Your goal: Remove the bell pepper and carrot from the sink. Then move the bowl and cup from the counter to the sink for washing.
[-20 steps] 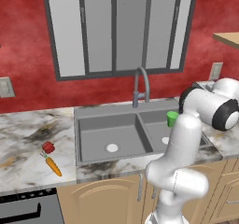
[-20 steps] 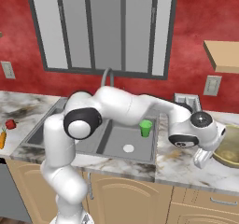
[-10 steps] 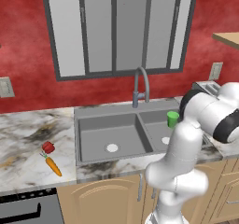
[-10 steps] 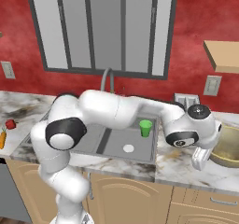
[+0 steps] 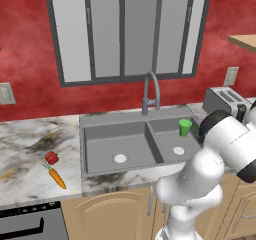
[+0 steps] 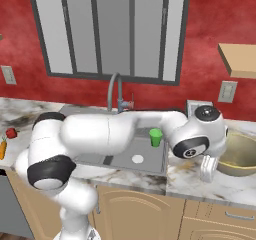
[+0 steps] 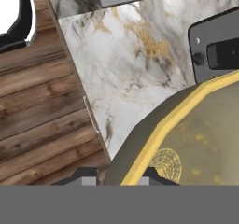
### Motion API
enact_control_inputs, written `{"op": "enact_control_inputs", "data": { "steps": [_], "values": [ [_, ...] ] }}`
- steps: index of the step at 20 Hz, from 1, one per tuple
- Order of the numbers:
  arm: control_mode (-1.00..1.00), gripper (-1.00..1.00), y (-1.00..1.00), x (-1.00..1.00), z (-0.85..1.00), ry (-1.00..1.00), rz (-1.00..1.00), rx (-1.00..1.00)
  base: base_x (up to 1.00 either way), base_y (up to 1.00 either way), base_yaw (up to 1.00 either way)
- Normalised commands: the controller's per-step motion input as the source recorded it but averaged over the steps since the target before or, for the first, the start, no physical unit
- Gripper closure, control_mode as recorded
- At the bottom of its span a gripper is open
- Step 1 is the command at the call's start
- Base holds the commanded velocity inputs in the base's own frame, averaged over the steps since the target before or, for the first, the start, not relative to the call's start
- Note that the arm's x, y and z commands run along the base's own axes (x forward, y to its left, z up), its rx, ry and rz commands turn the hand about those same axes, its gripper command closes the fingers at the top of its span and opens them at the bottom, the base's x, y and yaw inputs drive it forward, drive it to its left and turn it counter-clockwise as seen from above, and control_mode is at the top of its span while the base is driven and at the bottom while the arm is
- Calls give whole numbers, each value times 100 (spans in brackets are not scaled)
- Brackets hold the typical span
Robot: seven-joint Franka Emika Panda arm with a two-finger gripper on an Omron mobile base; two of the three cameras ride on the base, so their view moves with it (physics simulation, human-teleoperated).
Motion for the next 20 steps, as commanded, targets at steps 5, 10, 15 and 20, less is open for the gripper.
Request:
{"op": "enact_control_inputs", "data": {
  "steps": [5, 10, 15, 20],
  "values": [
    [-100, 100, 34, -25, 5, 3, 11, 1, 0, 0, 0],
    [-100, 100, 41, -15, 1, 1, 15, 0, 0, 0, 0],
    [-100, 100, 44, 0, 6, 20, 21, 0, 0, 0, 0],
    [-100, 100, 44, -1, 11, 26, 18, 0, 0, 0, 0]
  ]
}}
